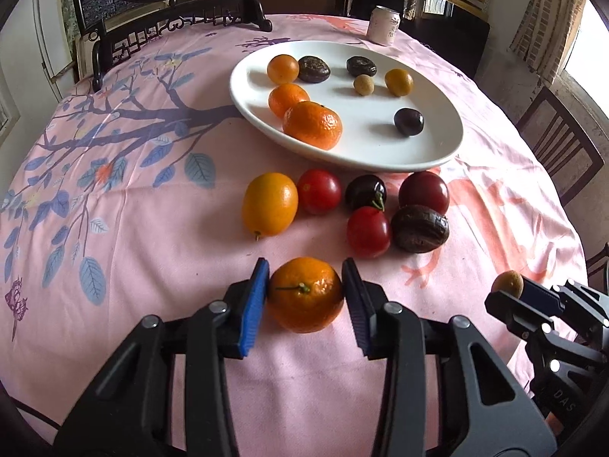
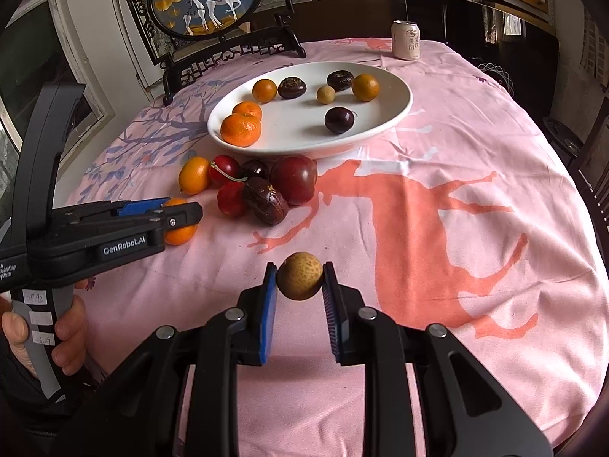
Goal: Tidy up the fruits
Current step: 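Grasp a small brown round fruit with the right tool while the left tool grasps a mandarin, then place the mandarin and the brown fruit on the white plate, opening both tools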
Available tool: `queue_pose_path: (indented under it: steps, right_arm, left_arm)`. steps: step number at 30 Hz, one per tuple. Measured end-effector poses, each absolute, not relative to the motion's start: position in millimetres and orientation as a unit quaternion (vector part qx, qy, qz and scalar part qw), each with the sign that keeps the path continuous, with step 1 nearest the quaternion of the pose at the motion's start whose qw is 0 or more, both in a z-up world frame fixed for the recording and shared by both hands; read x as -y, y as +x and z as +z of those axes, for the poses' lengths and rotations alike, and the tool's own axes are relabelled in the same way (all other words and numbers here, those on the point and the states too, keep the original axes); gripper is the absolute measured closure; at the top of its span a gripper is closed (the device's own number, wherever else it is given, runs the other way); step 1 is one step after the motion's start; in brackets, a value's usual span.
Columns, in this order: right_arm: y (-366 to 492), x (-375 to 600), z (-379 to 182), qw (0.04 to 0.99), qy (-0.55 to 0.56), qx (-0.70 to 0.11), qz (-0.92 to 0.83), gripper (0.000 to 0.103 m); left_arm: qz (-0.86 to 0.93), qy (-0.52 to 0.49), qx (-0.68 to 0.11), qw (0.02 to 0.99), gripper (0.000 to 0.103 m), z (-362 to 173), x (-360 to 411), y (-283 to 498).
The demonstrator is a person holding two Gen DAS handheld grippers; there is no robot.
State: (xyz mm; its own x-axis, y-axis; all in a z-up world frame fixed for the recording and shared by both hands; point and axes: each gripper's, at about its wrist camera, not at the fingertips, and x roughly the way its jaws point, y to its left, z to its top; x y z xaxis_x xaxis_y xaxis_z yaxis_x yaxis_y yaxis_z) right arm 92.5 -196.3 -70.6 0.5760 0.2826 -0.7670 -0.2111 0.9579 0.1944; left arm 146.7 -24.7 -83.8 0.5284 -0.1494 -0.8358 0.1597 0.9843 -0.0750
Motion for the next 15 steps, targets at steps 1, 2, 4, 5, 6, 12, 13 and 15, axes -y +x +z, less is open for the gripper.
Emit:
queue_pose_path:
  steps: [1, 2, 4, 5, 6, 12, 13, 15]
  right_arm:
    - [93, 195, -71, 0.886, 0.043, -0.440, 0.142, 0.079]
    - [93, 194, -70, 0.885, 0.044, -0.440, 0.144, 0.079]
    - [92, 192, -67, 0.887, 0.041, -0.437, 0.146, 0.079]
    - [92, 191, -65, 0.888, 0.039, -0.434, 0.146, 0.079]
    - [92, 189, -63, 0.889, 0.038, -0.431, 0.147, 0.079]
    - [90, 186, -59, 0.892, 0.035, -0.426, 0.146, 0.079]
    - [89, 186, -59, 0.893, 0.035, -0.425, 0.147, 0.079]
    - [90, 186, -58, 0.893, 0.035, -0.424, 0.147, 0.079]
  left_arm:
    - [-0.089, 0.001, -0.477, 0.874, 0.063, -83, 23, 144]
    - [-0.090, -0.005, -0.478, 0.874, 0.063, -81, 20, 141]
    - [-0.095, -0.011, -0.468, 0.878, 0.063, -72, 16, 136]
    - [-0.094, -0.012, -0.461, 0.882, 0.063, -66, 14, 134]
    - [-0.094, -0.013, -0.454, 0.886, 0.063, -60, 13, 132]
    - [-0.099, -0.026, -0.432, 0.896, 0.063, -40, 4, 121]
    - [-0.100, -0.026, -0.429, 0.897, 0.063, -37, 3, 119]
    - [-0.099, -0.025, -0.424, 0.900, 0.063, -33, 2, 118]
